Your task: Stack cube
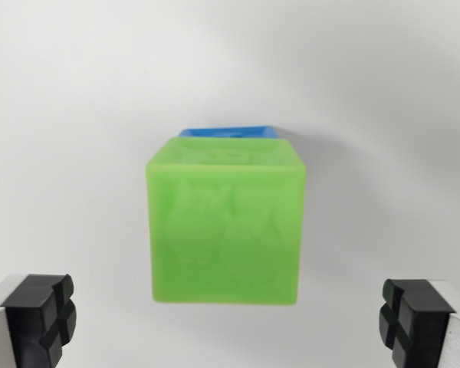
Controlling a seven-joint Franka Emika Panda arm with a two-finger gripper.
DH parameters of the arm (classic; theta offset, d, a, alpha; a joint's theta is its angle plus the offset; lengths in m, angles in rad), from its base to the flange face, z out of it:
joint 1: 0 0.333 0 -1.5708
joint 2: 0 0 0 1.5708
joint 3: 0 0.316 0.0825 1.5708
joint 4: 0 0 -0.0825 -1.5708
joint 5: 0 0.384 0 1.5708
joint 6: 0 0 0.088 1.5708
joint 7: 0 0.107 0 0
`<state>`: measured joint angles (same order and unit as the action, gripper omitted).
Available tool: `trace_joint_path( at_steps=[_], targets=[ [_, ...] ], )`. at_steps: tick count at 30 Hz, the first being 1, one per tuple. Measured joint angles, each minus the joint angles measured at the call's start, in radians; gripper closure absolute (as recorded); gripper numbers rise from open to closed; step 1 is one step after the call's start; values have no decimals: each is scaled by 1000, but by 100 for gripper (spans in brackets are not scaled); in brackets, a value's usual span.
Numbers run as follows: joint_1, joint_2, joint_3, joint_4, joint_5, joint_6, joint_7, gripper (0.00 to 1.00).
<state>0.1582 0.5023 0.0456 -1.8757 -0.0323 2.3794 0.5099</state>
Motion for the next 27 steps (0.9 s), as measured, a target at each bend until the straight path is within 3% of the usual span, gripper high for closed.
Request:
trace_joint_path(
  at_steps=[16, 27],
  targets=[
    [0, -102, 1, 21, 6, -124, -4, 0],
    [0, -165, 2, 65, 9, -229, -7, 0]
  ],
)
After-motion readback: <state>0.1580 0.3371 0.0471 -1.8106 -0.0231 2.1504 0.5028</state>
